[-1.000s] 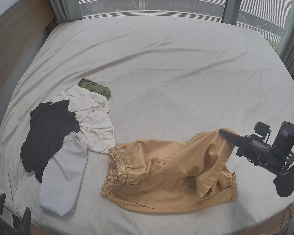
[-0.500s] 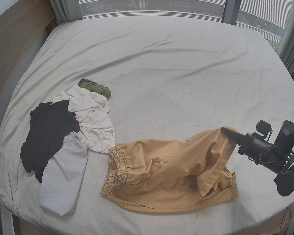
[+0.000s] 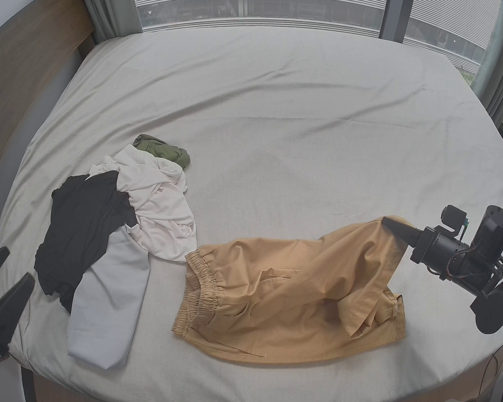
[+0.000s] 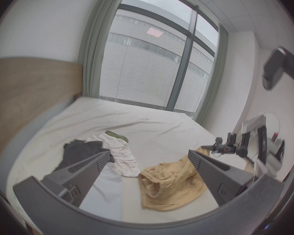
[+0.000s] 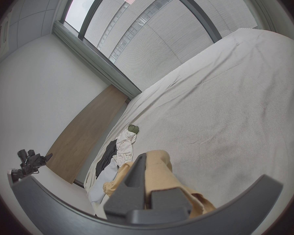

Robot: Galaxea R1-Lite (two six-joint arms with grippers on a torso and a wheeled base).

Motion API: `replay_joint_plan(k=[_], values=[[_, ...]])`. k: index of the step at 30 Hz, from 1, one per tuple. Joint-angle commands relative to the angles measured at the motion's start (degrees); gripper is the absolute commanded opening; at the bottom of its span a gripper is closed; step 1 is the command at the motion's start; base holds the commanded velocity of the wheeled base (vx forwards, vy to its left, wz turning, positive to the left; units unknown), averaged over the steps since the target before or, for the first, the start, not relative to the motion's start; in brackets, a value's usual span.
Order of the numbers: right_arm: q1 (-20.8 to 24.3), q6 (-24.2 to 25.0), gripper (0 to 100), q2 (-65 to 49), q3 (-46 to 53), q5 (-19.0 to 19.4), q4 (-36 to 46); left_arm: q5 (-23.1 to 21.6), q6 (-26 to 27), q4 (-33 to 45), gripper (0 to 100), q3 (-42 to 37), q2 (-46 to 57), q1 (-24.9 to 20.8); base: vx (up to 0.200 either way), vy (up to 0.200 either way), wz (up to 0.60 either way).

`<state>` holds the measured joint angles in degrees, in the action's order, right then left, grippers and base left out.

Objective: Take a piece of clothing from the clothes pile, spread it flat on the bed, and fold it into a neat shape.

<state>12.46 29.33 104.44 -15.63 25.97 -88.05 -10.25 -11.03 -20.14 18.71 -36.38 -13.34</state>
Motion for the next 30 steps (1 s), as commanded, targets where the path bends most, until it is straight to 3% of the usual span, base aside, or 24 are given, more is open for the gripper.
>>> replay_joint_plan(k=[1, 11, 22, 30], values=[[-0.9, 0.4, 0, 0.2, 0.0, 0.7, 0.0, -4.3, -3.2, -2.4, 100, 4.5, -13.5, -2.0, 0.000, 0.000, 0.00], [-0.5, 0.5, 0, 1.1, 0.2, 0.6, 0.0, -11.6, -3.1, -4.6, 100, 7.3, -22.4, -2.0, 0.000, 0.000, 0.00], [-0.5, 0.6, 0, 1.7, 0.5, 0.6, 0.0, -12.7, -2.7, -10.0, 100, 5.9, -29.4, -2.0, 0.000, 0.000, 0.00], [-0.6, 0.5, 0, 4.3, 0.3, 0.5, -0.1, -12.7, -2.9, -23.9, 100, -0.5, -41.2, -3.0, 0.000, 0.000, 0.00]])
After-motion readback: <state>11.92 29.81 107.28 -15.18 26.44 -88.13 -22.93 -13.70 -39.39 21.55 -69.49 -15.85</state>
